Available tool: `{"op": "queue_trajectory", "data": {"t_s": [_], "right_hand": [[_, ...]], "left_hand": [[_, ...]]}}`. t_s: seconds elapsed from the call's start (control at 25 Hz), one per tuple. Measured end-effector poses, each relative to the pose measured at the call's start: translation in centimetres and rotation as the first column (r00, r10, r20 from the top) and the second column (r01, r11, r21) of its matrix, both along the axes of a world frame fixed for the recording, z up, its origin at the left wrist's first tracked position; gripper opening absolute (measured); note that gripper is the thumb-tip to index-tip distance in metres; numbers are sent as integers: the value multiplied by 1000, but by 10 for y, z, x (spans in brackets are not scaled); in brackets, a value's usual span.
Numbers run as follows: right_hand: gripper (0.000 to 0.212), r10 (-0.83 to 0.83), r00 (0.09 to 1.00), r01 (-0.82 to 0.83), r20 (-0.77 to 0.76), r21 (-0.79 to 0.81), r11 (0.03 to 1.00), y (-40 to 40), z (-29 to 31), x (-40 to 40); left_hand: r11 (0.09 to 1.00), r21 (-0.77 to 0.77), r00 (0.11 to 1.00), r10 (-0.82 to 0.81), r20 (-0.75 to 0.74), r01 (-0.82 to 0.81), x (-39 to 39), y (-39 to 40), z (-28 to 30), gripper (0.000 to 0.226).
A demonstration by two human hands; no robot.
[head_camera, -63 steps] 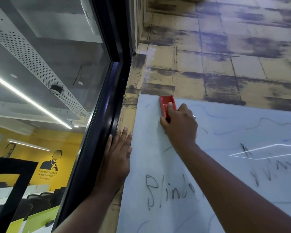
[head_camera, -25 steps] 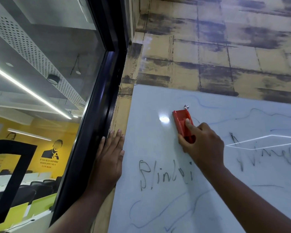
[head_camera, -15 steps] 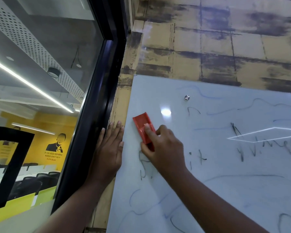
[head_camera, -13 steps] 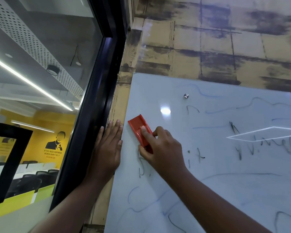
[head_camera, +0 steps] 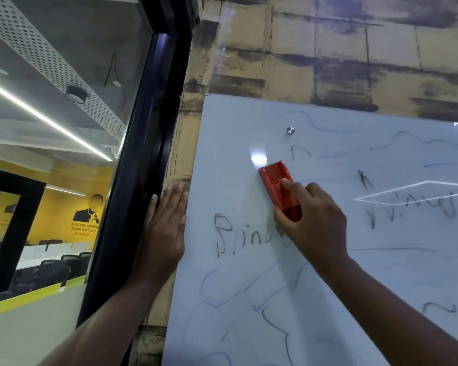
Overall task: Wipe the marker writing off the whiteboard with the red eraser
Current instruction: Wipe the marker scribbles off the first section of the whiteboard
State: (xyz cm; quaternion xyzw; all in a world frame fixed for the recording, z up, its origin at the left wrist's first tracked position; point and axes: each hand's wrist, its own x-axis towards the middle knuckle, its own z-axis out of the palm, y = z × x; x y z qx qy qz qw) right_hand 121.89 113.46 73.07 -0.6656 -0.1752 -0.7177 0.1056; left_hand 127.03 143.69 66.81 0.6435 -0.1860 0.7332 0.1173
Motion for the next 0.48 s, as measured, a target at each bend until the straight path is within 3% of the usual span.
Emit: {"op": "queue_trajectory", "data": {"t_s": [0.2, 0.48], "right_hand": [[70, 41, 999, -43, -24, -64, 997, 47, -13, 0], [70, 11, 1000, -10, 2, -337, 941, 59, -25, 0]], "left_hand": [[1000, -6, 1000, -4, -18, 3, -3, -1, 1, 52], [1000, -3, 999, 13, -36, -13, -6, -1, -16, 53]]}}
